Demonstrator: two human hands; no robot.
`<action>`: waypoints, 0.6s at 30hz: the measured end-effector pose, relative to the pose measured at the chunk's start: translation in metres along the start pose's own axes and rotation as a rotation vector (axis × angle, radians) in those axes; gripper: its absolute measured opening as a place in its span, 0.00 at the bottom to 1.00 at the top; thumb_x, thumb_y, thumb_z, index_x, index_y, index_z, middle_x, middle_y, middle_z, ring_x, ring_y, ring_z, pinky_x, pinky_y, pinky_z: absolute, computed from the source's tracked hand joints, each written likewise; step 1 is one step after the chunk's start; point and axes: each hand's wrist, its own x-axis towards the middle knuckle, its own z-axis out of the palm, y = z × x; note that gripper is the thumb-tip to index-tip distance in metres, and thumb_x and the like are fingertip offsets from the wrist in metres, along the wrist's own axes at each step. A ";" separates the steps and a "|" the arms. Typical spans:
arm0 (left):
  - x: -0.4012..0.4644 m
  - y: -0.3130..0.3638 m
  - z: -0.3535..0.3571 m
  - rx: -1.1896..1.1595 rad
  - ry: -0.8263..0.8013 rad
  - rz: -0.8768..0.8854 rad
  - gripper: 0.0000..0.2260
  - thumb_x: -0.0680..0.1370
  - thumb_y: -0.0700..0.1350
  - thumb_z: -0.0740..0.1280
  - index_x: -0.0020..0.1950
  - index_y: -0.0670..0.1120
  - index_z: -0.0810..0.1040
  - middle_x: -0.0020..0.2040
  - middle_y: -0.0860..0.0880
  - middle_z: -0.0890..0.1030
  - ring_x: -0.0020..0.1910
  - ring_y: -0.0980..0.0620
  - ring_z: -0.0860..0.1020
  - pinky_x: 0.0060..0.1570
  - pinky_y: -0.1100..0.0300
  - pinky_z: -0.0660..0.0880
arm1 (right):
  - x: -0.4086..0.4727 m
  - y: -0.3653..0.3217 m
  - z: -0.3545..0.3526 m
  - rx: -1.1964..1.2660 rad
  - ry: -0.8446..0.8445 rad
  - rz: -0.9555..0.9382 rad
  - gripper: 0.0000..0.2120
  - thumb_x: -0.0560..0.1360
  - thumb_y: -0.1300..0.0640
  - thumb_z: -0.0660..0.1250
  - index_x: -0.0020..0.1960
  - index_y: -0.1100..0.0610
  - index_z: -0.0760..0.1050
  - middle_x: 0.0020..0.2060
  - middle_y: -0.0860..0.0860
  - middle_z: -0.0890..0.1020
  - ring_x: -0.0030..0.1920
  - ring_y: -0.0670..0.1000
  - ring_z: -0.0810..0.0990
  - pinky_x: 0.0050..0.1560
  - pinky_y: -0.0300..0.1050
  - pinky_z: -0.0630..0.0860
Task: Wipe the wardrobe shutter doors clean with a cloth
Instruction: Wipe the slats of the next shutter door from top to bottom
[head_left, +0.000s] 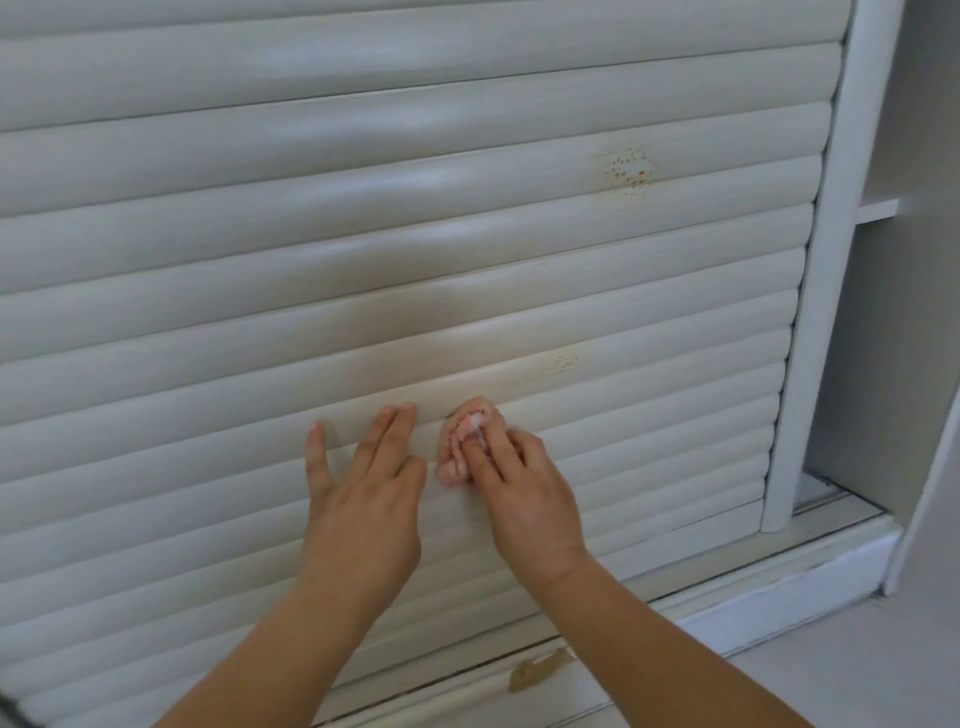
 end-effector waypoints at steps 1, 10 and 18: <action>0.000 -0.001 0.001 0.009 0.010 0.006 0.18 0.63 0.37 0.45 0.35 0.47 0.75 0.66 0.41 0.74 0.67 0.48 0.66 0.65 0.37 0.47 | -0.001 0.012 -0.004 -0.045 -0.009 -0.019 0.21 0.69 0.60 0.56 0.57 0.60 0.81 0.57 0.58 0.81 0.49 0.56 0.69 0.35 0.43 0.77; -0.001 0.009 0.009 0.036 0.064 -0.007 0.14 0.63 0.37 0.50 0.34 0.46 0.74 0.67 0.39 0.72 0.68 0.46 0.63 0.64 0.35 0.50 | 0.017 0.100 -0.029 0.375 0.161 0.778 0.16 0.78 0.66 0.57 0.63 0.55 0.72 0.53 0.52 0.76 0.51 0.50 0.73 0.47 0.47 0.73; 0.000 0.004 0.012 0.072 0.093 0.029 0.16 0.64 0.36 0.48 0.34 0.44 0.75 0.67 0.40 0.72 0.68 0.46 0.64 0.65 0.33 0.52 | 0.037 0.039 -0.007 0.313 0.211 0.782 0.26 0.79 0.66 0.56 0.75 0.52 0.60 0.74 0.55 0.62 0.50 0.59 0.66 0.50 0.43 0.66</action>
